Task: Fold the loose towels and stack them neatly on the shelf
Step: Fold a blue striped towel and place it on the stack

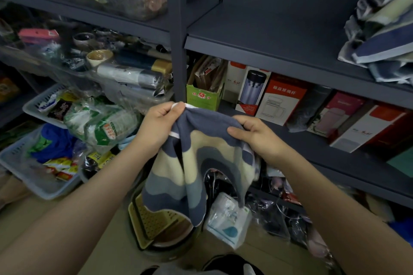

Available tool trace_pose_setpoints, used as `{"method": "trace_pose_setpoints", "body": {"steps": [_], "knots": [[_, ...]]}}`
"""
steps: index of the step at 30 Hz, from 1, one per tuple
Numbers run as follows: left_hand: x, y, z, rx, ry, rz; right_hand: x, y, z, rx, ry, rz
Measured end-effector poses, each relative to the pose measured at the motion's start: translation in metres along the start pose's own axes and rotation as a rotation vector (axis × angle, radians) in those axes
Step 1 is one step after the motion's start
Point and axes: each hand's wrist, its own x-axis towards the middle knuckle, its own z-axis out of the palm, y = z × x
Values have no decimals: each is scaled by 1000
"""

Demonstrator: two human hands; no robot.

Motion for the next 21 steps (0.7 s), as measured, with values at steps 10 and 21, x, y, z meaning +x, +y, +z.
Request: {"method": "trace_pose_setpoints", "body": {"steps": [10,21], "knots": [[15,43,14,5,-116,53,3,-35,9,-44,314,-152],[2,71,15,276,-415,238,2,-45,23,-502,364,-322]]}}
